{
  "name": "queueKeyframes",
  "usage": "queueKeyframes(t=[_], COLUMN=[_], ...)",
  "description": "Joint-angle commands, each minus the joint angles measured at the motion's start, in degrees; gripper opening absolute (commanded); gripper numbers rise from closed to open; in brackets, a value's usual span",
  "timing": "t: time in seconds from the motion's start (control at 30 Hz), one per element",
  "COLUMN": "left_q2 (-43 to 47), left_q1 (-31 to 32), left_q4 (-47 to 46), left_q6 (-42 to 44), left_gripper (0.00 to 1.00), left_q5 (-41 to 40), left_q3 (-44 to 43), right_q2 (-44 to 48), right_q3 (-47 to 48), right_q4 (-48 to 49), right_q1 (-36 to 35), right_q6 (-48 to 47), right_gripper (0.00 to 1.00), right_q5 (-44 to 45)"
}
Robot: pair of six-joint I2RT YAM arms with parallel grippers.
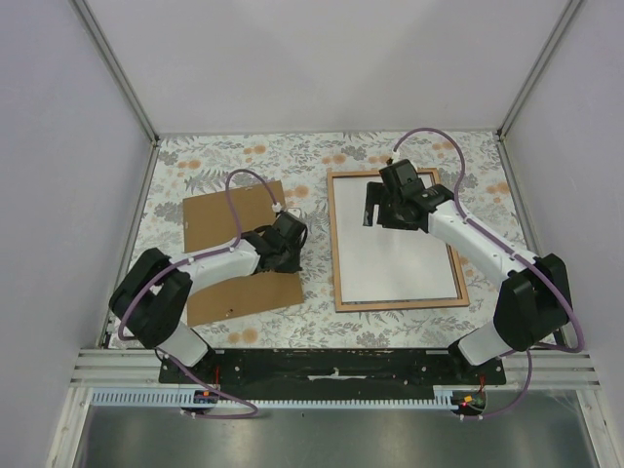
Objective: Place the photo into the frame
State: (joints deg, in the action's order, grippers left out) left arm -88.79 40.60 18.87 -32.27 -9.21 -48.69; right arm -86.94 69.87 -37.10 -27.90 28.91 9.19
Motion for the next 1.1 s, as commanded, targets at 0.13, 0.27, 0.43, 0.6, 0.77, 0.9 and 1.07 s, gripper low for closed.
queueKeyframes(t=[0.13, 0.27, 0.43, 0.6, 0.77, 0.9, 1.07], left_q2=[-3.66, -5.69, -7.62, -9.03, -10.52, -11.75, -14.3], left_q1=[1.76, 2.55, 3.52, 4.22, 5.1, 5.81, 7.3], left_q4=[-2.18, -1.65, -1.38, -1.21, -1.03, -0.77, -0.86], left_q6=[0.99, -0.16, -0.95, -1.83, -2.36, -2.71, -3.85], left_gripper=[0.02, 0.02, 0.02, 0.02, 0.02, 0.02, 0.02], left_q5=[2.62, 3.15, 3.5, 4.12, 4.38, 4.38, 4.64], left_q3=[-7.03, -9.49, -12.22, -14.42, -16.61, -18.28, -21.09], right_q2=[1.86, 1.94, 1.95, 2.03, 2.03, 2.03, 1.77], right_q3=[-0.17, -0.43, -0.87, -1.13, -1.31, -1.66, -2.45], right_q4=[0.1, 0.19, 0.19, 0.28, 0.54, 0.72, 1.33], right_q1=[1.18, 1.53, 2.24, 2.94, 3.55, 3.73, 3.73], right_q6=[-0.6, -0.61, -0.87, -1.04, -1.13, -1.13, -1.13], right_gripper=[0.87, 0.87, 0.87, 0.87, 0.87, 0.87, 0.87], right_q5=[1.53, 1.53, 1.53, 1.27, 1.09, 0.83, 0.04])
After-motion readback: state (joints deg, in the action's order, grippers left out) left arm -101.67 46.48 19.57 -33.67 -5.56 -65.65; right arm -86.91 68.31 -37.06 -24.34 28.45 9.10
